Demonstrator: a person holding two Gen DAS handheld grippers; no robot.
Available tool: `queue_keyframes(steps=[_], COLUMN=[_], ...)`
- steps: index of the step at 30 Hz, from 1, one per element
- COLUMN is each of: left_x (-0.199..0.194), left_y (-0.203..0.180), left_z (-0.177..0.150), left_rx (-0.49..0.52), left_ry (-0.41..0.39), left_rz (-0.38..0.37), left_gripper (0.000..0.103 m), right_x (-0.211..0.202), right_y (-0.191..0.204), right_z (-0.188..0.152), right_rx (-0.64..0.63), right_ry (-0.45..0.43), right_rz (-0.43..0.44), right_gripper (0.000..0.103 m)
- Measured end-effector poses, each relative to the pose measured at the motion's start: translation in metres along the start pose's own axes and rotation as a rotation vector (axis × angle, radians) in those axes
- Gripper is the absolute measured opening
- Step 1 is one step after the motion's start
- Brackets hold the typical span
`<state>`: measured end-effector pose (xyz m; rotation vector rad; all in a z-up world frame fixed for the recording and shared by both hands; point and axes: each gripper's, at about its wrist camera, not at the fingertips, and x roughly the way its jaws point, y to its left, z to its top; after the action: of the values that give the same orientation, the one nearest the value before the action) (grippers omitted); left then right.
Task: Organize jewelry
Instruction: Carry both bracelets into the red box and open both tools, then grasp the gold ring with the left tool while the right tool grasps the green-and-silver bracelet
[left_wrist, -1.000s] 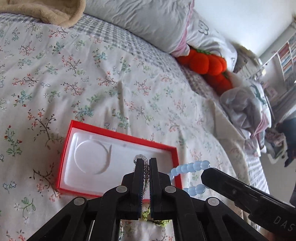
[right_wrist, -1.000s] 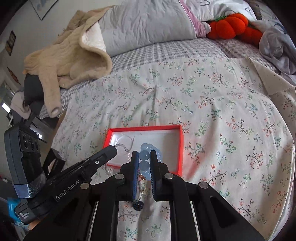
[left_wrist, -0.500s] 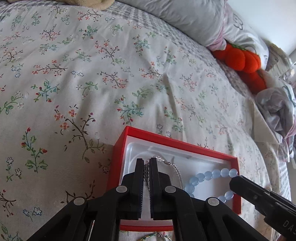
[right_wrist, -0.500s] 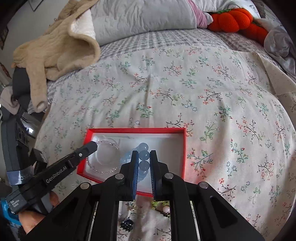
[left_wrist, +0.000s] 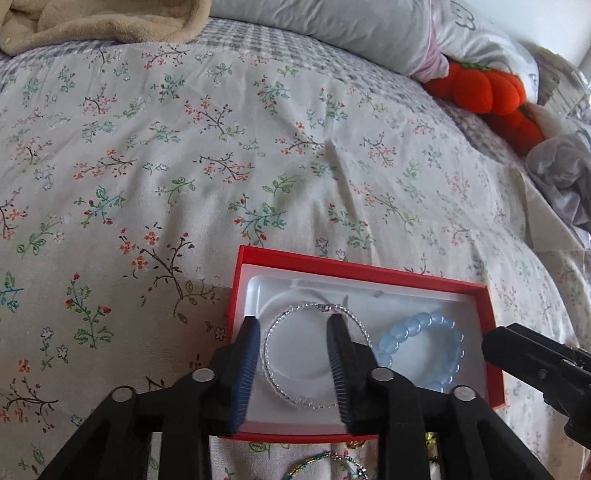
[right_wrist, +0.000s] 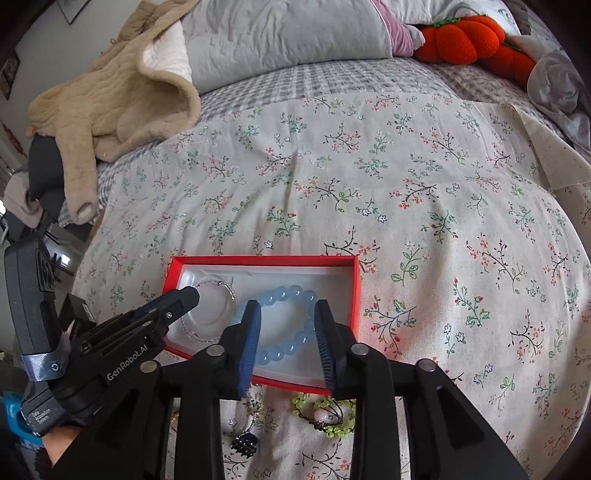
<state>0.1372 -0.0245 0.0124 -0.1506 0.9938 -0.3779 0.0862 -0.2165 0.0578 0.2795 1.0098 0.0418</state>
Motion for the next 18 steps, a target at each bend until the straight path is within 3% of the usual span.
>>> queue_keyframes(steps=[5,7,9,13,18], left_x=[-0.014,-0.020,-0.025,-0.035,-0.038], left_y=[-0.008,-0.011,-0.013,-0.017,-0.015], left_z=[-0.007,-0.012,-0.018,-0.029,-0.045], left_rx=[0.033,0.046,0.054,0.074,0.071], left_ry=[-0.008,-0.002,0.004,0.023,0.084], left_rz=[0.023,0.035,0.050,0.069,0.099], left_gripper=[0.050,0.058,0.067,0.082,0.089], right_x=[-0.014,-0.020,-0.025,-0.033,-0.036], right_y=[0.001,-0.001,-0.002,-0.005,-0.011], right_z=[-0.005,-0.009,-0.013,-0.023,-0.037], right_rx=[-0.001,-0.003,-0.005,0.000,0.018], right_ry=[-0.004,-0.005,-0.004,0.009,0.049], right_rz=[-0.005,-0.013,-0.023,-0.031,-0.057], right_gripper=[0.038,0.043,0.054,0.058,0.064])
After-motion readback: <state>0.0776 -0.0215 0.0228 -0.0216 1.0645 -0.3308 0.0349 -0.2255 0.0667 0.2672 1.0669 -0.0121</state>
